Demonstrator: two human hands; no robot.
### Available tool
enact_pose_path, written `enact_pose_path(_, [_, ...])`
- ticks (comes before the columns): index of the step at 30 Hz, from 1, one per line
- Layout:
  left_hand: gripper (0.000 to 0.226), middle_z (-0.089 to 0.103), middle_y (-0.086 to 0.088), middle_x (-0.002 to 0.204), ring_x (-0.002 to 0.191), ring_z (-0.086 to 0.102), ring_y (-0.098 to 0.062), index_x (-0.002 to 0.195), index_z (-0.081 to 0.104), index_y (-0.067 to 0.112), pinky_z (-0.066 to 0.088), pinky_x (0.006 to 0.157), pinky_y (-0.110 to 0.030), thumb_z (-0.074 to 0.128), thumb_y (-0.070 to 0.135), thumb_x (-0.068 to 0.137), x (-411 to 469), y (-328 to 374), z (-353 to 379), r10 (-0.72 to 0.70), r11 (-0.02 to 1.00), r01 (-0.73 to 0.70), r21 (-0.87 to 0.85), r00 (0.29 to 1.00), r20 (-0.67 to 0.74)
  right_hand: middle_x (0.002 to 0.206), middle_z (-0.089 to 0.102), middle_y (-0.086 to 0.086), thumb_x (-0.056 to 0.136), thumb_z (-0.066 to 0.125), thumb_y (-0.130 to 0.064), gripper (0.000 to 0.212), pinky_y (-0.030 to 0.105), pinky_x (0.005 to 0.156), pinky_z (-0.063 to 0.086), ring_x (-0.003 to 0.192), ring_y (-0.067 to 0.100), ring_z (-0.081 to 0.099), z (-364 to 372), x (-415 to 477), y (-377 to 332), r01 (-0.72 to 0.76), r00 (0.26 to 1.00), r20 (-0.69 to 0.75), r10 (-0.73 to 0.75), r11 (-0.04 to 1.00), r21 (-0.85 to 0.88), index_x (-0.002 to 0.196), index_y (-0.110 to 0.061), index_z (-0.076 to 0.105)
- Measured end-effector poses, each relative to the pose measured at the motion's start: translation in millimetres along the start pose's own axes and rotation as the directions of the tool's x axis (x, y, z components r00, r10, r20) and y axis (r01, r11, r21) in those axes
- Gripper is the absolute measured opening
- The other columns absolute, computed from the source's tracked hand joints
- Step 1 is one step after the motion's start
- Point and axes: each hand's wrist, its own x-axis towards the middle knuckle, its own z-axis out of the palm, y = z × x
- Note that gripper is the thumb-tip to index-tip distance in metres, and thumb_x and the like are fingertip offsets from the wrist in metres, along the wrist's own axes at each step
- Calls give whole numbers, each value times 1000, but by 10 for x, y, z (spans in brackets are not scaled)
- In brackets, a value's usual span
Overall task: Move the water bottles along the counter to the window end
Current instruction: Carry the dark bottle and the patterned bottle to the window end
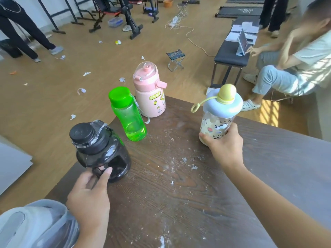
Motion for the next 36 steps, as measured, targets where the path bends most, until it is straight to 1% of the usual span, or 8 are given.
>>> enact_pose_path(5, [36, 78, 28, 74, 82, 71, -15, 97, 82, 35, 61, 98, -51, 84, 53, 66, -219, 118, 112, 11, 1000, -9, -18, 995, 102, 107, 68, -12, 68, 90, -41, 67, 31, 80, 54, 104, 17, 68, -456, -149, 187, -3, 999, -35, 3, 1000, 1, 121, -22, 55])
enact_pose_path(11, [15, 76, 36, 84, 71, 66, 20, 89, 80, 37, 48, 74, -3, 87, 41, 76, -794, 325, 432, 72, 997, -73, -4, 964, 256, 103, 69, -17, 67, 91, -40, 64, 27, 76, 54, 101, 15, 69, -1040, -373, 379, -35, 994, -101, 37, 999, 20, 118, -23, 56])
enact_pose_path(14, [15, 78, 32, 91, 70, 67, 21, 96, 82, 25, 52, 78, -8, 88, 27, 83, -1182, 454, 720, 76, 997, -61, -51, 922, 379, 107, 72, -10, 67, 92, -38, 63, 39, 85, 59, 102, 17, 70, -1442, -510, 492, -60, 988, -142, 61, 998, 12, 117, -23, 56])
enact_pose_path(18, [14, 82, 21, 93, 72, 70, 12, 94, 82, 23, 52, 75, -3, 88, 18, 83, -1791, 663, 1183, 122, 988, -50, -148, 840, 528, 105, 73, -12, 67, 92, -35, 60, 41, 84, 61, 99, 13, 72, -2094, -721, 673, -91, 974, -207, 96, 995, 32, 114, -23, 57])
enact_pose_path(22, [16, 83, 19, 79, 78, 75, -13, 92, 85, 29, 63, 91, -41, 90, 24, 77, -2478, 854, 1619, 116, 988, -23, -152, 762, 638, 98, 74, -14, 67, 91, -35, 52, 30, 73, 59, 90, 1, 71, -2761, -1014, 898, -121, 949, -288, 128, 992, 39, 104, -33, 56])
enact_pose_path(26, [15, 83, 13, 77, 74, 72, -15, 80, 83, 40, 63, 92, -52, 90, 38, 67, -3275, 1061, 2027, 147, 986, -35, -162, 641, 754, 99, 72, -17, 65, 87, -44, 47, 22, 69, 55, 91, -4, 69, -3381, -1362, 1179, -180, 910, -377, 174, 983, 19, 95, -46, 51])
enact_pose_path(34, [10, 76, 18, 63, 60, 65, 5, 79, 81, 23, 47, 63, -20, 91, 24, 76, -4787, 1442, 2780, 310, 946, -216, -242, 375, 874, 105, 70, -27, 65, 84, -45, 49, 29, 73, 59, 93, -7, 68, -4177, -1705, 1686, -260, 823, -508, 256, 963, 65, 104, -44, 54])
enact_pose_path(36, [15, 78, 8, 69, 65, 66, -5, 84, 83, 12, 47, 64, -27, 91, 23, 78, -5093, 1526, 2947, 313, 943, -219, -250, 333, 890, 105, 71, -27, 66, 84, -45, 50, 29, 73, 59, 93, -7, 69, -4283, -1707, 1785, -270, 809, -521, 274, 959, 84, 106, -43, 55])
